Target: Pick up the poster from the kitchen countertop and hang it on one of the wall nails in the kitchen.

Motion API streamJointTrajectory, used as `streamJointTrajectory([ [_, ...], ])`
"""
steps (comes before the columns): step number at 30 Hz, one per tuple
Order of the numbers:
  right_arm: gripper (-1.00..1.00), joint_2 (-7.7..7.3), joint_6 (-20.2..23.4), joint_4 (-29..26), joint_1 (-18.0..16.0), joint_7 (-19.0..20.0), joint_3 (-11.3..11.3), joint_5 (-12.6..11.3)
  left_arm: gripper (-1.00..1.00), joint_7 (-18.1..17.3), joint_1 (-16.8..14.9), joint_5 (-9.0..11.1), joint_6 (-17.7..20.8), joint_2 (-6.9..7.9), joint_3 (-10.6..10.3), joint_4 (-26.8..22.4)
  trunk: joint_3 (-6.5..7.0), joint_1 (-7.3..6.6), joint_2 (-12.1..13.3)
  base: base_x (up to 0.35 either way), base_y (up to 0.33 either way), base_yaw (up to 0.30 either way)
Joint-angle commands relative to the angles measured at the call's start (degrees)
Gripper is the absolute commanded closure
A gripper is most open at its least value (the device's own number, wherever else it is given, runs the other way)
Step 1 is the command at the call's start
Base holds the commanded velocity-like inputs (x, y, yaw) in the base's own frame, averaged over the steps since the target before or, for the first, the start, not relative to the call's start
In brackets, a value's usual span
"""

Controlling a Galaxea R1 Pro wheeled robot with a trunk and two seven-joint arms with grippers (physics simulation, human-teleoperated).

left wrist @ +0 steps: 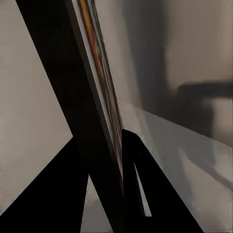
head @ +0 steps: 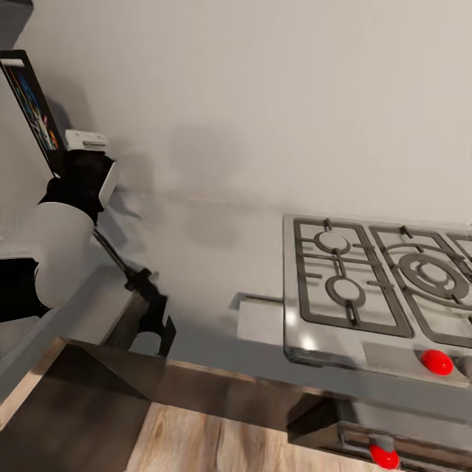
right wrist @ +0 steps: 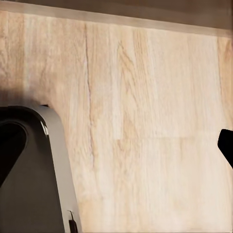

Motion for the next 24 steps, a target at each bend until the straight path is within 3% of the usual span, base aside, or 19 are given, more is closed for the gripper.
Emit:
streamJointTrajectory([
  [1, -1.00, 0.00, -0.04, -0.09, 0.03, -0.24, 0.13, -0.04, 1.00, -0.10, -0.03, -0.69, 0.50, -0.03, 0.15, -0.19, -0.03, -0.03, -0.02, -0.221, 0.000, 0.000],
  [11, -1.00, 0.01, -0.05, -0.09, 0.03, -0.24, 0.10, -0.06, 1.00, -0.10, -0.03, -0.66, 0.50, -0.03, 0.15, -0.61, -0.03, -0.03, -0.02, -0.198, 0.000, 0.000],
  [22, -1.00, 0.01, -0.05, -0.09, 0.03, -0.32, 0.10, -0.06, 1.00, -0.13, -0.03, -0.62, 0.55, -0.03, 0.15, -0.64, -0.03, -0.03, -0.02, -0.029, 0.000, 0.000],
  [24, -1.00, 0.01, -0.07, -0.09, 0.03, -0.32, 0.10, -0.06, 1.00, -0.26, -0.03, 0.72, 0.66, -0.09, 0.23, -2.32, 0.14, -0.03, -0.02, 0.000, 0.000, 0.000],
])
